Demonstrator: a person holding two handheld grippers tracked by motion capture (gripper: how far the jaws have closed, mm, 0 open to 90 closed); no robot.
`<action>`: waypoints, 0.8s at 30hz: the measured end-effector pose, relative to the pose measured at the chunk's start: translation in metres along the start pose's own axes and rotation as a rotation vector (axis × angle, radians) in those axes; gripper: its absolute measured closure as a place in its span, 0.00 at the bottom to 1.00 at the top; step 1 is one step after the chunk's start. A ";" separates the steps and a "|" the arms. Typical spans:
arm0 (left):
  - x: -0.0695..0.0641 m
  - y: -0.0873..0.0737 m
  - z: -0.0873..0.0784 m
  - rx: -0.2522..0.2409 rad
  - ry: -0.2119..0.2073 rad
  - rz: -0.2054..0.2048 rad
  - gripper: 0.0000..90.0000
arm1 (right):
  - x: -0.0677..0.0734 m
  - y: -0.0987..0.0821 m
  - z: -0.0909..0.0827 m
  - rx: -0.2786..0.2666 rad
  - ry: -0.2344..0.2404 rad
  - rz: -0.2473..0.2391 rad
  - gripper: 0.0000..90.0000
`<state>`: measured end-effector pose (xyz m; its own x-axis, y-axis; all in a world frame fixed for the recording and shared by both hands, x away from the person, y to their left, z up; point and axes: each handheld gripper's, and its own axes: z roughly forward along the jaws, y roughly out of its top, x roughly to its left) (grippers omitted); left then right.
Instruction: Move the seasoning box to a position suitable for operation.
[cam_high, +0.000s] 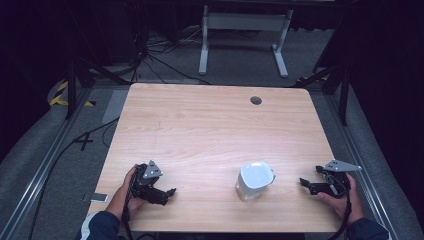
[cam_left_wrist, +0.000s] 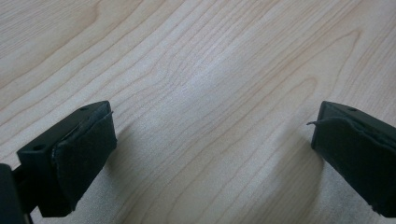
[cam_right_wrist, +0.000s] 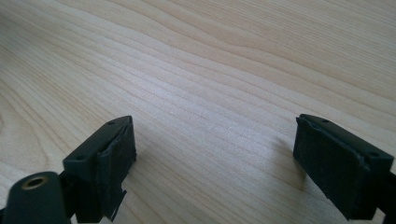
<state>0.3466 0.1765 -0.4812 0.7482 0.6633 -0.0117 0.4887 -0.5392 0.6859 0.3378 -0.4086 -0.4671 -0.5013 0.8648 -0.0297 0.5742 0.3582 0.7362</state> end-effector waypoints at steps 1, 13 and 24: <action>0.000 0.000 0.000 0.003 -0.005 -0.004 0.00 | 0.000 0.000 0.000 0.000 0.000 0.000 0.15; -0.006 0.000 0.000 -0.019 -0.010 0.010 0.04 | -0.001 -0.001 -0.002 -0.006 -0.002 -0.001 0.18; -0.005 0.006 0.005 0.003 -0.037 0.040 0.00 | -0.005 0.000 -0.009 -0.017 0.007 -0.025 0.51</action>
<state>0.3485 0.1671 -0.4808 0.7832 0.6217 -0.0111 0.4594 -0.5666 0.6840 0.3344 -0.4160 -0.4605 -0.5201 0.8530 -0.0437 0.5504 0.3738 0.7466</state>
